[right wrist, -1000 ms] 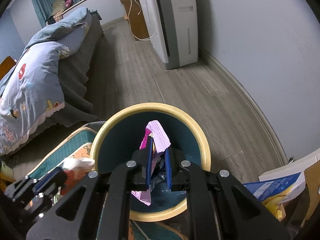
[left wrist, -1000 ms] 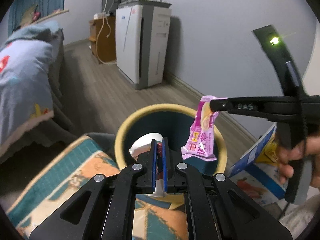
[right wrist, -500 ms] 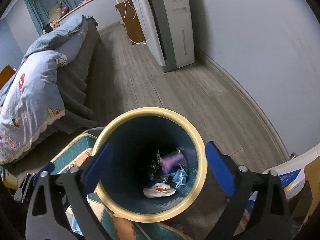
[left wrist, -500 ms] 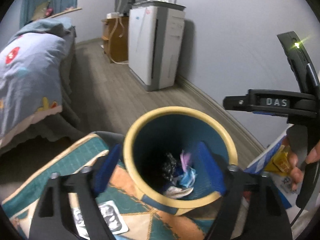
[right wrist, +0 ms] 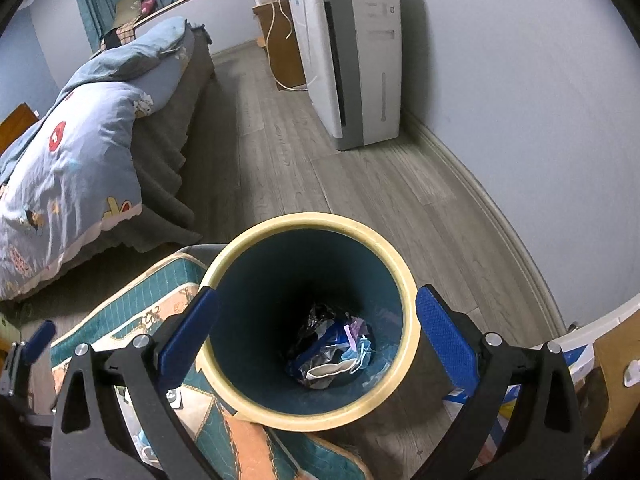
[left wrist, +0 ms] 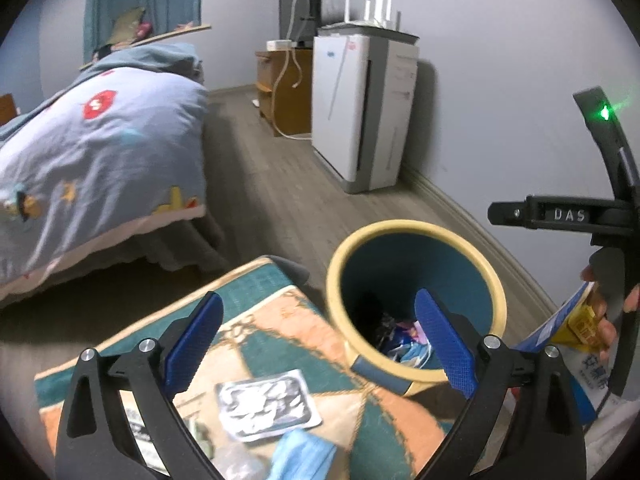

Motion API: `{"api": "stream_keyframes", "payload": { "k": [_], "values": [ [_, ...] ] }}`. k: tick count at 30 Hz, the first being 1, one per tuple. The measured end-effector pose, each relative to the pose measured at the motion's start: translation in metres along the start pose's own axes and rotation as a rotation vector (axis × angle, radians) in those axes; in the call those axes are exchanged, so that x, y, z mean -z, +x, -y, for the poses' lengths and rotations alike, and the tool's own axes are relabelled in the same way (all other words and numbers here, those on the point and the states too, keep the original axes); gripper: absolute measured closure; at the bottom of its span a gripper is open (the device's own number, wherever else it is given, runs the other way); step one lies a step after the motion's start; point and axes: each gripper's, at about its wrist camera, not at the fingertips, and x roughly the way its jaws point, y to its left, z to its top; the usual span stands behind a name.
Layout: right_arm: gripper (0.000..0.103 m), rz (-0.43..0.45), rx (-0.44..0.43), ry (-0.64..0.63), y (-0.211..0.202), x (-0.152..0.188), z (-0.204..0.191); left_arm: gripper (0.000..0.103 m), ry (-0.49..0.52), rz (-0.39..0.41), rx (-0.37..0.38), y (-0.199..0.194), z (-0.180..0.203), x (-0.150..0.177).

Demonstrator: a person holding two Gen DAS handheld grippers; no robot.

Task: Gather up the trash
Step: 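Move both open tools back over the cushion toward the glove and mask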

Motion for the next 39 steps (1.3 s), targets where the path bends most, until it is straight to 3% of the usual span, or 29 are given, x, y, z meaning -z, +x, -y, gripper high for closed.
{"api": "stream_keyframes", "payload": {
  "k": [9,18,23,27,32,35,39],
  "values": [
    [0.006,-0.008,-0.030,-0.040,-0.013,0.015,-0.025,0.006,-0.069,0.023,-0.043,-0.058,-0.038,0.009],
    [0.006,-0.032,-0.044,-0.053,-0.027,0.033,-0.060,0.005,-0.167,0.025,-0.205,-0.118,-0.088,0.035],
    [0.006,-0.070,-0.041,-0.068,-0.031,0.046,-0.083,0.005,-0.248,0.012,-0.253,-0.143,-0.116,0.058],
    [0.006,-0.086,-0.069,-0.098,-0.036,0.059,-0.102,0.005,-0.287,-0.022,-0.337,-0.156,-0.137,0.077],
    [0.006,-0.054,-0.135,-0.179,-0.046,0.078,-0.130,0.005,-0.350,-0.063,-0.390,-0.162,-0.160,0.099],
    [0.006,-0.041,-0.131,-0.242,-0.048,0.088,-0.146,0.005,-0.349,-0.060,-0.413,-0.166,-0.165,0.108],
    [0.006,-0.098,-0.136,-0.282,-0.039,0.105,-0.162,0.005,-0.318,-0.073,-0.425,-0.161,-0.167,0.116]
  ]
}}
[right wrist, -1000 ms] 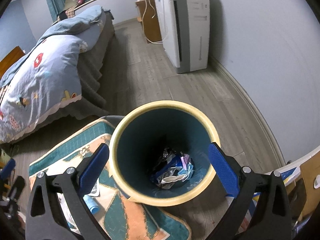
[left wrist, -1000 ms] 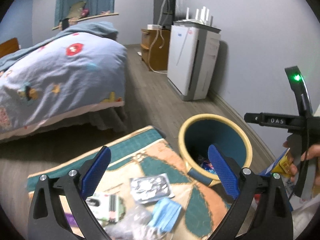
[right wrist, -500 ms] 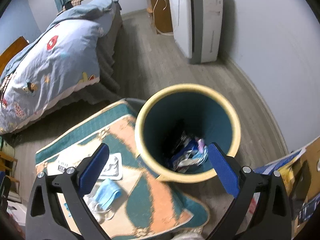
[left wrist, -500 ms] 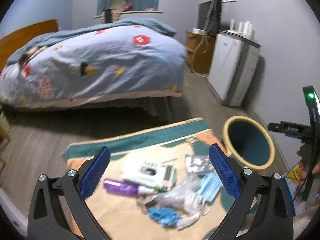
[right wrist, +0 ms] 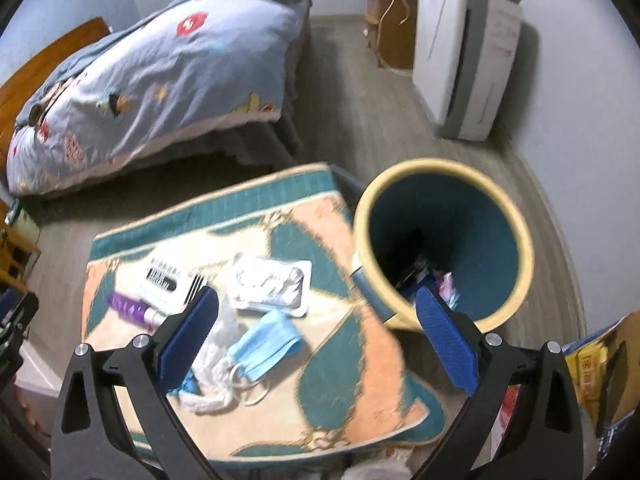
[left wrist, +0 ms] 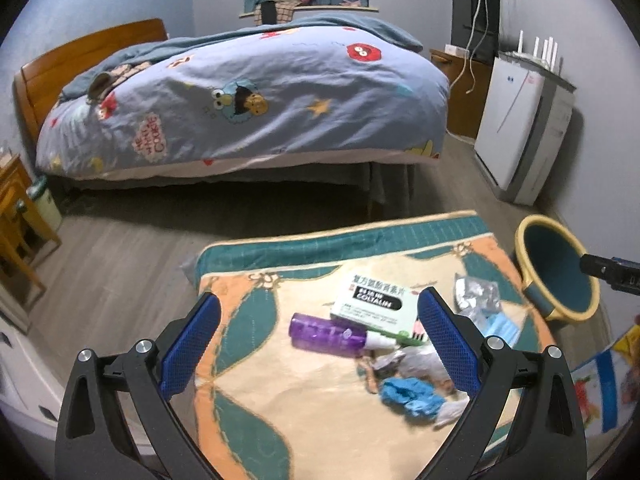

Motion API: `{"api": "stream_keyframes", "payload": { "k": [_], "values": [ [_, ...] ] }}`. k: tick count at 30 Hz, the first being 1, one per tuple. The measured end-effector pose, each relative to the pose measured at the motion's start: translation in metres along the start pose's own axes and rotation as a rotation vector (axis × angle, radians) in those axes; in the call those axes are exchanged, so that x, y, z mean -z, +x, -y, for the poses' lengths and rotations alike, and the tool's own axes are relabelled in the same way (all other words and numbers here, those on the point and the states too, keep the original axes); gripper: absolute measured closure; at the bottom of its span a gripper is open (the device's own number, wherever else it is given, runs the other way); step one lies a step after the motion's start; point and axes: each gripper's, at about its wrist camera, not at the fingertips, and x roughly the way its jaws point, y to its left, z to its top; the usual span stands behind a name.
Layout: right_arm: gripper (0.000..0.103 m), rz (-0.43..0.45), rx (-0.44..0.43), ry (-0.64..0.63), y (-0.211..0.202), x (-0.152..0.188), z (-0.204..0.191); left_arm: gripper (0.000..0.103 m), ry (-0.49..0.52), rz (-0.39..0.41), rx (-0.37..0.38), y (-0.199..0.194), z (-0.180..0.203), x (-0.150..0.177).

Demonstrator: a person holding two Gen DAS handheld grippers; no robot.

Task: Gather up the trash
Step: 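Move both open tools back over the cushion toward the glove and mask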

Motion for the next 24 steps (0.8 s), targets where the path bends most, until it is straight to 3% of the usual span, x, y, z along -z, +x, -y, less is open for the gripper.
{"api": "stream_keyframes", "payload": {
  "k": [7,12,24],
  "values": [
    [0.006,-0.064,-0.072,0.086,0.020,0.020,-0.010,0.005,0.062,-0.038,0.041,0.016,0.007,0.016],
    [0.006,-0.093,-0.011,0.031,0.041,0.030,-0.023,0.005,0.129,-0.077,0.043,0.032,0.018,0.029],
    [0.007,-0.204,0.018,0.050,0.088,0.044,-0.018,0.005,0.194,-0.152,0.131,0.057,0.038,0.051]
  ]
}}
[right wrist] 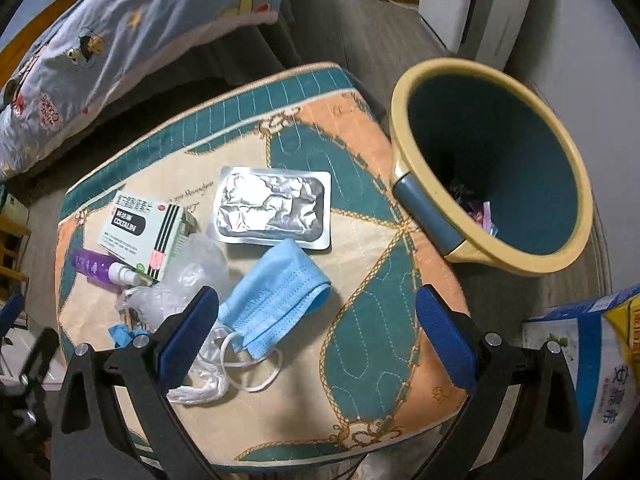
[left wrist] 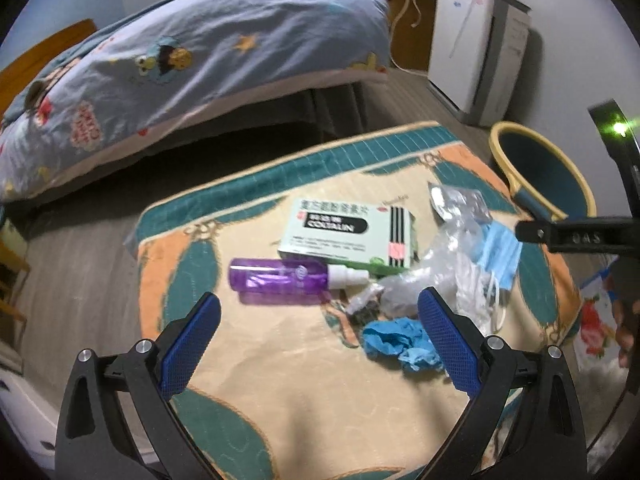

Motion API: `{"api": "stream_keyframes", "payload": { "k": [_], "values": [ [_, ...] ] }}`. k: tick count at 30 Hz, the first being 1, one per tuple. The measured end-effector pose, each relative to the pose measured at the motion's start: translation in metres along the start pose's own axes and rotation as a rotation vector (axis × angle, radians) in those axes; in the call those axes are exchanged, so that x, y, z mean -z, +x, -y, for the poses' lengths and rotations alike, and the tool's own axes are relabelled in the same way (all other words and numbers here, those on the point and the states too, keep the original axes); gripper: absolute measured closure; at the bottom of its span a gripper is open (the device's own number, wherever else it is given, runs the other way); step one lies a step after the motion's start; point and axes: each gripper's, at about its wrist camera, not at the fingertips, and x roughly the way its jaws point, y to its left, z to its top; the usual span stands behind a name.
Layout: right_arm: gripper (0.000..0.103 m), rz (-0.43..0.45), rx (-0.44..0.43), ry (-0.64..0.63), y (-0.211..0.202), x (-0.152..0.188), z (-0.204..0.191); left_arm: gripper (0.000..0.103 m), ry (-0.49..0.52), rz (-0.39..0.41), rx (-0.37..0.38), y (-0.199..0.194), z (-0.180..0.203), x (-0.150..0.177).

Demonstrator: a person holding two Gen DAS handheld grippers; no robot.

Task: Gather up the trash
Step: 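Move both open tools back over the cushion toward the glove and mask, then grasp the blue glove with the left tool while the right tool grasps the blue mask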

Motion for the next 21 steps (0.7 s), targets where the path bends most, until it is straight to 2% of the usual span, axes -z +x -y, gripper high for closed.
{"api": "stream_keyframes", "payload": {
  "k": [2,6,9,13,14,17,18,20,21],
  "values": [
    [0.009,-0.018,0.003,0.000,0.007,0.000,0.000,0.005,0.014,-0.013,0.011,0.005,0.005,0.001],
    [0.029,-0.061,0.006,-0.005,0.022,0.001,0.000,0.008,0.019,-0.062,0.048,0.020,0.012,0.004],
    [0.043,-0.100,0.000,0.004,0.033,0.003,0.003,0.009,0.060,-0.106,0.063,0.033,0.023,0.009],
    [0.054,-0.119,-0.032,0.028,0.041,0.004,0.008,0.029,0.094,-0.178,0.099,0.049,0.034,0.015],
    [0.056,-0.121,-0.043,0.034,0.042,0.004,0.009,0.031,0.097,-0.192,0.105,0.052,0.036,0.016],
    [0.072,-0.132,-0.091,0.045,0.046,0.003,0.008,0.045,0.107,-0.238,0.133,0.061,0.041,0.020],
    [0.076,-0.133,-0.102,0.049,0.045,0.003,0.008,0.054,0.106,-0.250,0.146,0.062,0.041,0.021],
    [0.083,-0.129,-0.108,0.050,0.043,0.003,0.007,0.065,0.106,-0.250,0.163,0.061,0.042,0.021],
    [0.090,-0.124,-0.116,0.055,0.041,0.002,0.008,0.068,0.113,-0.247,0.158,0.060,0.042,0.020]
  ]
}}
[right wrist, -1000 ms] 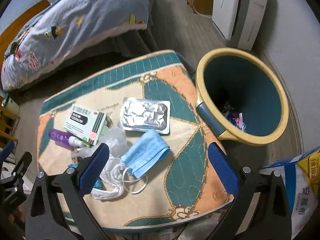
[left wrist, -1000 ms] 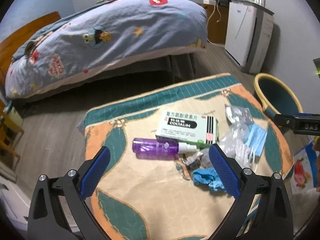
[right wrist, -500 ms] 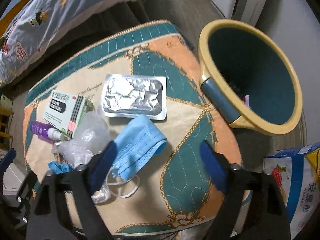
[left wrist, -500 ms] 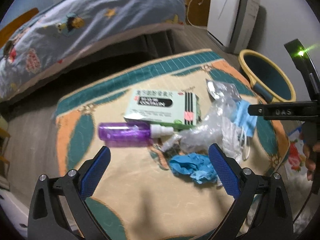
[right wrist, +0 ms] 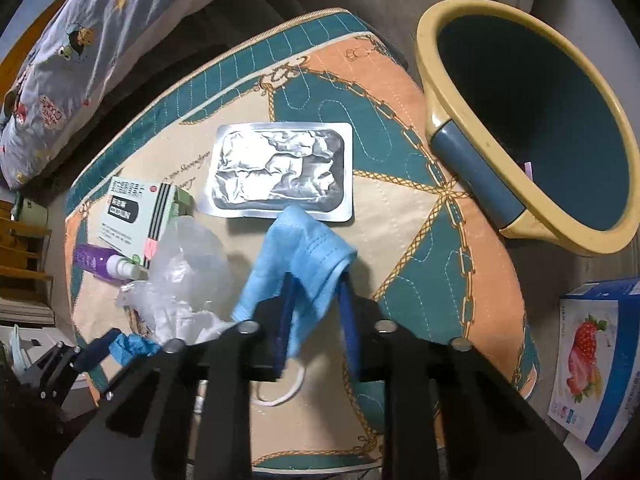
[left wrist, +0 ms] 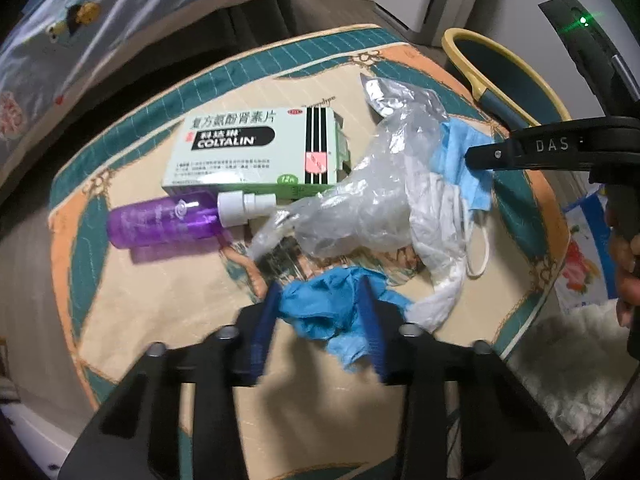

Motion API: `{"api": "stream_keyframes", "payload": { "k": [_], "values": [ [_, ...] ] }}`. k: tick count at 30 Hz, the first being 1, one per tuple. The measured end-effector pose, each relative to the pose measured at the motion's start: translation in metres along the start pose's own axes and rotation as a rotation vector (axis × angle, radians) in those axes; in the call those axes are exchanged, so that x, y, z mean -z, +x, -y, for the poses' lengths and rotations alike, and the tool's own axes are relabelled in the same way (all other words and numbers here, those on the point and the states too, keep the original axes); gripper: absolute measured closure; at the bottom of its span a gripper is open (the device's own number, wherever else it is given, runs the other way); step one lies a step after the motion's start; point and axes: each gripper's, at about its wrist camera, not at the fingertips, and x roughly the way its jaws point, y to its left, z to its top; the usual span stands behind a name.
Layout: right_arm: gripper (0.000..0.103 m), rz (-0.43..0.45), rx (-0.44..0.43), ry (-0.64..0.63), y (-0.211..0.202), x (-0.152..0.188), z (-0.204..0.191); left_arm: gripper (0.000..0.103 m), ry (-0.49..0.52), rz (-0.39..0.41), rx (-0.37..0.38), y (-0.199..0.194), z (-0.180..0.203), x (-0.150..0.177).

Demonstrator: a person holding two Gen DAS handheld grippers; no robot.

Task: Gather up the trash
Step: 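Grasp the blue glove with the left tool while the right tool grasps the blue mask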

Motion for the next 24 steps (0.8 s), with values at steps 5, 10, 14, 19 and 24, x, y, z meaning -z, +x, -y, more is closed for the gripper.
{"api": "stream_keyframes", "payload": {
  "k": [5,10,14,19,24],
  "values": [
    [0.096,0.032,-0.026,0.008,-0.018,-0.003,-0.005,0.074,0.014,0.040,-0.016,-0.018,-0.001,-0.006],
    [0.098,0.090,-0.081,0.012,-0.046,-0.009,-0.013,0.074,0.002,0.139,-0.040,-0.053,-0.007,-0.016],
    [0.099,0.148,-0.128,0.013,-0.068,-0.014,-0.018,0.074,-0.009,0.206,-0.039,-0.073,-0.008,-0.025],
    [0.098,0.136,-0.075,0.049,-0.061,-0.018,0.001,0.074,-0.012,0.220,-0.032,-0.079,-0.009,-0.030],
    [0.055,0.090,0.010,0.056,-0.036,-0.019,0.013,0.074,-0.007,0.204,-0.034,-0.073,-0.007,-0.030]
  ]
}}
